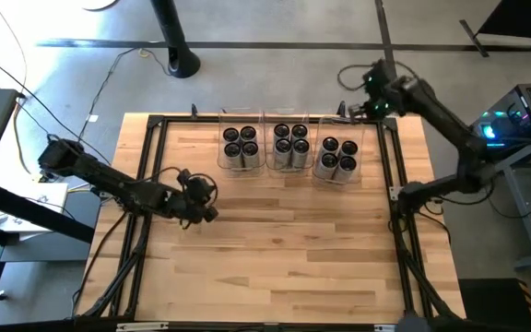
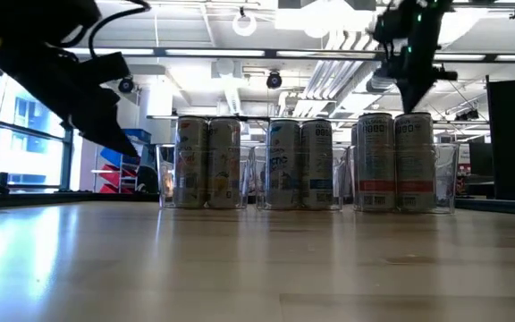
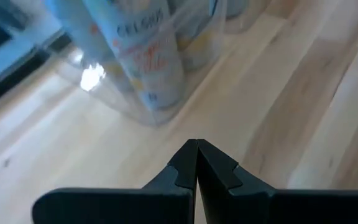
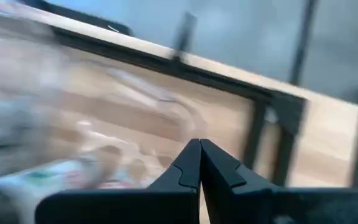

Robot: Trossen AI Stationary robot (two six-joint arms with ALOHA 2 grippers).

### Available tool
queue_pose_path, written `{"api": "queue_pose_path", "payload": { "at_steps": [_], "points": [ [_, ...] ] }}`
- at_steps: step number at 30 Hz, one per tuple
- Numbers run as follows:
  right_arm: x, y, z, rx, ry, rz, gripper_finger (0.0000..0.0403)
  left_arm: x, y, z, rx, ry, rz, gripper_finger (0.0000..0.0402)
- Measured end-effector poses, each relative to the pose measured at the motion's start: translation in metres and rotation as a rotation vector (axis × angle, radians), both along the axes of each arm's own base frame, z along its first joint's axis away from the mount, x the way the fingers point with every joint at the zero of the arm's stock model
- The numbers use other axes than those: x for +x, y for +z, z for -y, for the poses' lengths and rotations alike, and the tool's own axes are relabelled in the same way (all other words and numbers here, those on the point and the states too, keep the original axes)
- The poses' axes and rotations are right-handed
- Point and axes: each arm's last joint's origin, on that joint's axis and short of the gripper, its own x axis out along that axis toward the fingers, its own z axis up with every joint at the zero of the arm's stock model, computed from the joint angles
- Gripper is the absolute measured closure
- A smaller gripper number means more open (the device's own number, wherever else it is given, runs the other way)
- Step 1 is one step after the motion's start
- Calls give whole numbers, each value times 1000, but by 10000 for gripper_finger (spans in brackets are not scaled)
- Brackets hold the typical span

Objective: Sort soda cans
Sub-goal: Move the bottom right transparent bin to the top right of the table

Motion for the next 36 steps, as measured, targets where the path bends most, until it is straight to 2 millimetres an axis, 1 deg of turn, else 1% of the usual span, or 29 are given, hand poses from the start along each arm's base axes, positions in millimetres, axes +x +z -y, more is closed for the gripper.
{"api": "queue_pose_path", "payload": {
  "at_steps": [3, 5, 7, 11, 14, 18, 21, 25, 28, 33, 36],
  "points": [
    [-13, -18, 21, 112, -45, -88, 403, 6, 3, -6, 42, -24, 8, 401],
    [-11, -29, 28, 166, -37, -129, 403, 10, 6, -10, 78, -39, 15, 402],
    [-5, -39, 32, 202, -24, -138, 403, 15, 10, -14, 120, -60, 24, 401],
    [1, -68, 37, 293, -37, -196, 403, 22, 18, -21, 190, -127, 30, 401],
    [2, -86, 40, 301, -76, -240, 403, 26, 31, -25, 205, -179, 42, 401],
    [4, -109, 43, 305, -98, -220, 403, 25, 51, -27, 234, -216, 48, 401],
    [4, -121, 49, 295, -107, -176, 403, 20, 60, -28, 266, -239, 44, 402],
    [7, -126, 57, 265, -112, -121, 403, 12, 69, -29, 276, -236, 71, 401],
    [14, -126, 63, 226, -111, -33, 403, 7, 71, -30, 259, -223, 78, 401],
    [20, -123, 71, 156, -108, 63, 403, 4, 68, -30, 231, -202, 61, 401],
    [20, -115, 72, 146, -86, 52, 403, 3, 67, -31, 219, -190, 50, 401]
  ]
}}
